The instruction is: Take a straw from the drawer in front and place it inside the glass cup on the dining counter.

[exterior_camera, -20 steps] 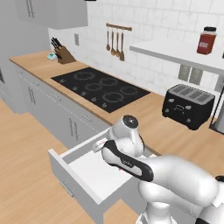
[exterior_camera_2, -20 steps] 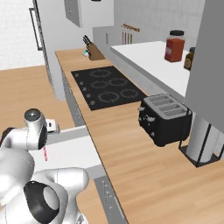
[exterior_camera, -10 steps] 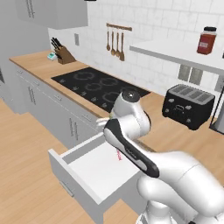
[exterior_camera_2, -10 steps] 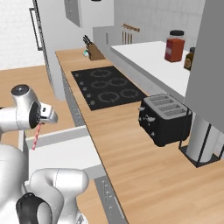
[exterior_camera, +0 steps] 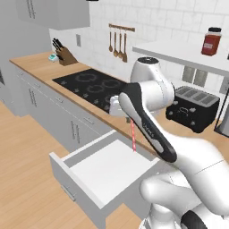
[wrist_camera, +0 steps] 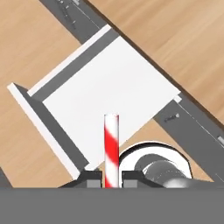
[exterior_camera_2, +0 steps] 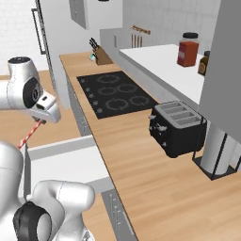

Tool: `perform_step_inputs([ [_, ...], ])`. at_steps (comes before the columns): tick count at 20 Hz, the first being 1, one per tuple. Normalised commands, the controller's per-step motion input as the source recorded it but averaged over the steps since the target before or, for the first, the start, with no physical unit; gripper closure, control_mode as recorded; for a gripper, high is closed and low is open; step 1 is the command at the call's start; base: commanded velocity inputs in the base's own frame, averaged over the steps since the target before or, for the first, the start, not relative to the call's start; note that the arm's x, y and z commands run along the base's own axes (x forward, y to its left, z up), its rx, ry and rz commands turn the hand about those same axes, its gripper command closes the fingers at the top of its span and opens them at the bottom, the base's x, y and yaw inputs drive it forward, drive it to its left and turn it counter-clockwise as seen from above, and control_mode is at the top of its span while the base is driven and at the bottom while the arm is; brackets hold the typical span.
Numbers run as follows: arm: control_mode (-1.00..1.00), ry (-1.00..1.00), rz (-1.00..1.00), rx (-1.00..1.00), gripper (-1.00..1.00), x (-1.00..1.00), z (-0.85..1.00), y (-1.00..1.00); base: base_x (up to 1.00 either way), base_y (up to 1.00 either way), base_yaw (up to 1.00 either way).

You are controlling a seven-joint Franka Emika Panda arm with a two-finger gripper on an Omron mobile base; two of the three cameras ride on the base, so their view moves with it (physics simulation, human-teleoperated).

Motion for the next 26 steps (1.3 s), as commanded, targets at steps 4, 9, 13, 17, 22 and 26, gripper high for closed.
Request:
perform_step_inputs([
  [4, -1.0, 0.11, -0.16, 0.0, 1.0, -0.61, 0.4, -0.32, 0.0, 0.0, 0.0],
  [9, -1.0, -0.07, -0.02, -0.12, 1.0, -0.35, 0.13, -0.1, 0.0, 0.0, 0.0],
  [13, -1.0, -0.24, 0.0, -0.27, 1.0, -0.25, 0.12, -0.17, 0.0, 0.0, 0.0],
  [17, -1.0, -0.2, 0.0, -0.2, 1.0, -0.01, 0.11, -0.22, 0.0, 0.0, 0.0],
  [22, 1.0, -0.07, 0.0, -0.04, 1.0, 0.0, 0.04, -0.05, -0.16, 0.0, 0.0],
  [26, 1.0, 0.0, 0.0, 0.0, 1.0, 0.0, 0.0, 0.0, -0.97, 0.14, 0.03],
])
